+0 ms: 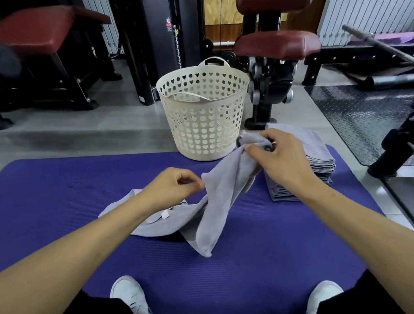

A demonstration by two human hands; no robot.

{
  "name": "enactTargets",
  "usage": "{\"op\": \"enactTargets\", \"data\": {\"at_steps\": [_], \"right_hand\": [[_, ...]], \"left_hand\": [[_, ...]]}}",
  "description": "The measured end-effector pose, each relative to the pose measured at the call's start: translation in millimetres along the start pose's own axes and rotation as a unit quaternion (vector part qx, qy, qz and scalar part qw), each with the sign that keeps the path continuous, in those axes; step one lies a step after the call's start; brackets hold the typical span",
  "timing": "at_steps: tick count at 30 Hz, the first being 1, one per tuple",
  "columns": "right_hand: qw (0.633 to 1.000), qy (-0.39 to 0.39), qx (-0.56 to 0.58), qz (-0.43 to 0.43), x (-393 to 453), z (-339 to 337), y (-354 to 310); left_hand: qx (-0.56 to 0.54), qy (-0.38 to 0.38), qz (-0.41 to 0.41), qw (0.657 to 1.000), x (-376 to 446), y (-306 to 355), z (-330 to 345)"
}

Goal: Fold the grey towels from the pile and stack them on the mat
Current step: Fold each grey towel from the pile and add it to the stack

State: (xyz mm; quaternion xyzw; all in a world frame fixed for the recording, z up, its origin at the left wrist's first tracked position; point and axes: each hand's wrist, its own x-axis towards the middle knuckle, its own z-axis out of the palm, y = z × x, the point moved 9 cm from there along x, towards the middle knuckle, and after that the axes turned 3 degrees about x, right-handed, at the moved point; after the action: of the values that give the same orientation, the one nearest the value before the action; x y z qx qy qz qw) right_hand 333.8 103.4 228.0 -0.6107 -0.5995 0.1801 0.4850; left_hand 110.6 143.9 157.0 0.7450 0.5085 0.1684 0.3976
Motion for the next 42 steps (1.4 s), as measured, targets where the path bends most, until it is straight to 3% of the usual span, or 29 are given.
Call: {"op": "enactTargets", "data": {"at_steps": [6,9,16,19,22,26,31,35,38,42], "right_hand": [[0.995,-0.002,0.101,0.007,13.6,-18.1,11.1],[0.992,0.005,0.123,0.016,15.4,-18.6,20.7],[0.994,0.002,0.102,0.049,17.0,-12.1,40.3],[0.996,0.005,0.049,0.075,16.3,-12.1,50.0],[0.995,0.002,0.004,0.095,15.4,-10.5,56.6],[0.994,0.003,0.036,0.104,19.0,-5.2,50.6],[0.972,-0.1,0.17,0.127,15.7,24.1,27.8],[0.913,-0.135,0.331,0.198,15.8,27.6,27.6],[0.904,-0.186,0.335,0.187,14.8,31.5,24.2],[0.906,-0.231,0.307,0.177,5.7,39.5,17.8]], "left_hand": [[-0.047,0.052,-0.06,0.996,46.8,-20.3,15.1],[-0.018,0.042,-0.064,0.997,64.2,-24.5,25.9],[0.022,-0.017,-0.095,0.995,83.5,-38.0,35.7],[0.026,0.016,-0.088,0.996,90.2,-32.5,21.6],[-0.079,0.099,-0.038,0.991,84.4,3.2,-3.4],[-0.21,0.103,0.022,0.972,64.5,49.7,-4.0],[-0.257,0.113,0.047,0.959,51.8,65.5,7.1],[-0.291,0.096,0.04,0.951,50.4,60.9,1.0],[-0.314,0.046,0.036,0.948,48.0,63.9,0.5],[-0.277,0.065,0.029,0.958,47.4,63.6,-6.2]]}}
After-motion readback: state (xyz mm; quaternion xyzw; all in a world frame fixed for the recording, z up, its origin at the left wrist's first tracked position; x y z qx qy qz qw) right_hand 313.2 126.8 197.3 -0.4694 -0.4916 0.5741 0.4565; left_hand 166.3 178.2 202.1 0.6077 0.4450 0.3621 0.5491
